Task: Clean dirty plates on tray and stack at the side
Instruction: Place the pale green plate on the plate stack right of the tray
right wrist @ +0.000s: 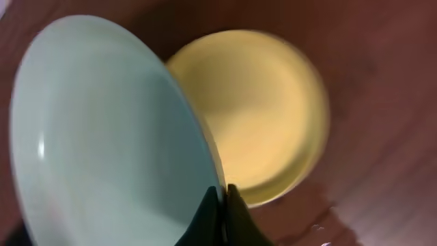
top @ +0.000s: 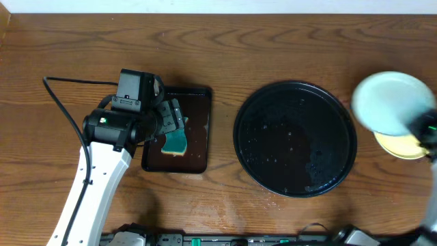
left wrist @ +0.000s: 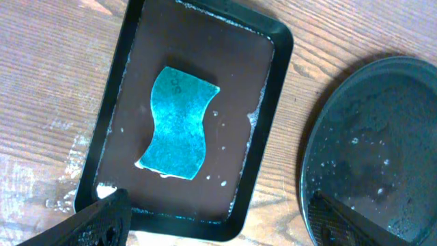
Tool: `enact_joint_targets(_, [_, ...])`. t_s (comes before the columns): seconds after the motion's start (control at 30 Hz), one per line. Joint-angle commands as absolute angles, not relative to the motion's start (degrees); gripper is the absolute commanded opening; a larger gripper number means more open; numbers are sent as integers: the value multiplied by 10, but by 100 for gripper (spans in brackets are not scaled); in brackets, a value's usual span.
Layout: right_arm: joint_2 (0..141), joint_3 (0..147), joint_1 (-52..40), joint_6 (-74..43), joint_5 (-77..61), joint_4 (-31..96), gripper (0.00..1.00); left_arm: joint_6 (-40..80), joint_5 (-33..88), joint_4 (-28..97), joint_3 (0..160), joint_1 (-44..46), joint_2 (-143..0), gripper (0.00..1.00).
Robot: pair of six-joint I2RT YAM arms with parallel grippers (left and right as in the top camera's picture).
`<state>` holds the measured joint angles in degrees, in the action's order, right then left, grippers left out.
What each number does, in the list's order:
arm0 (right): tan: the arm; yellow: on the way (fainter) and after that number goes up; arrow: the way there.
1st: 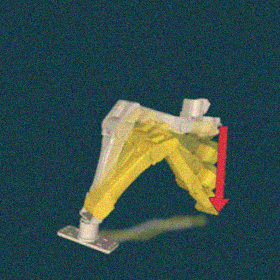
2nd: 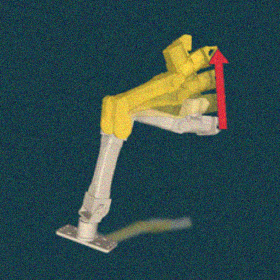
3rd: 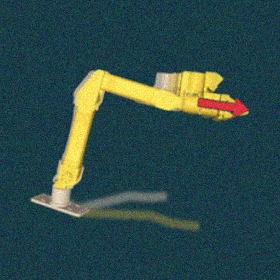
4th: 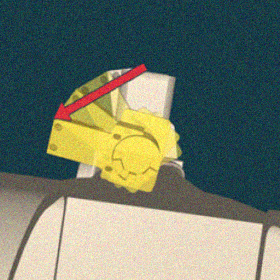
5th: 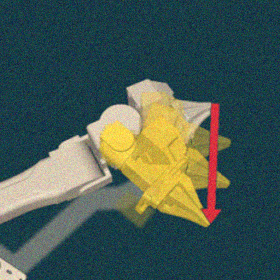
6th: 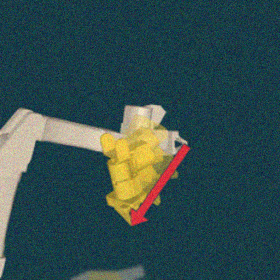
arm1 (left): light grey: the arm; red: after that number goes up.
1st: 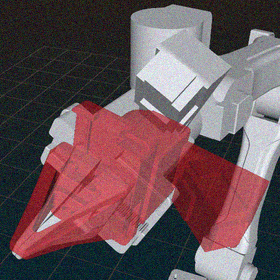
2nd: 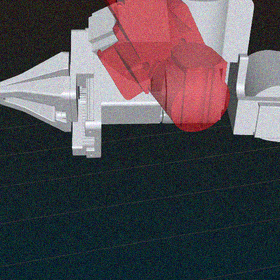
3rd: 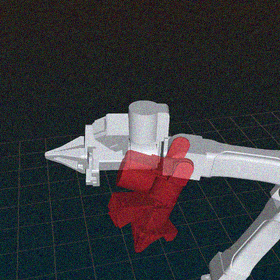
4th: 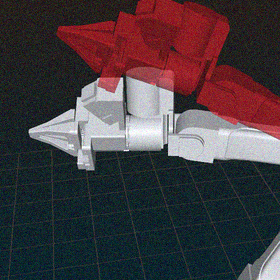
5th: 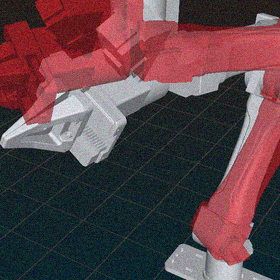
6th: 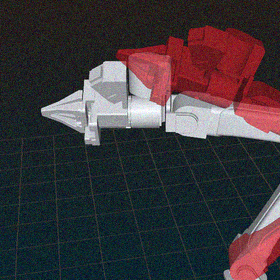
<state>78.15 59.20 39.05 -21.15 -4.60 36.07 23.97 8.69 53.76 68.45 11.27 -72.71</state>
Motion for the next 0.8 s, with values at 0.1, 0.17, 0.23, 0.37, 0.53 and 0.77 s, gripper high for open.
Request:
enact_joint_targets(0.1, [872, 592, 503, -274, -93, 338, 1, 241, 86, 539, 691, 110, -730, 83])
enact_joint_targets(0.17, [898, 592, 519, -274, -93, 336, 1, 241, 86, 539, 691, 110, -730, 83])
enact_joint_targets(0.23, [913, 592, 526, -264, -97, 336, 1, 241, 86, 539, 691, 110, -730, 83])
enact_joint_targets(0.37, [904, 592, 516, -201, -230, 311, 34, 241, 86, 539, 691, 110, -730, 83])
enact_joint_targets(0.53, [813, 592, 460, -181, -292, 307, 43, 241, 86, 539, 691, 110, -730, 83])
enact_joint_targets(0.77, [584, 592, 222, -102, -292, 356, 55, 241, 86, 539, 691, 110, -730, 83])
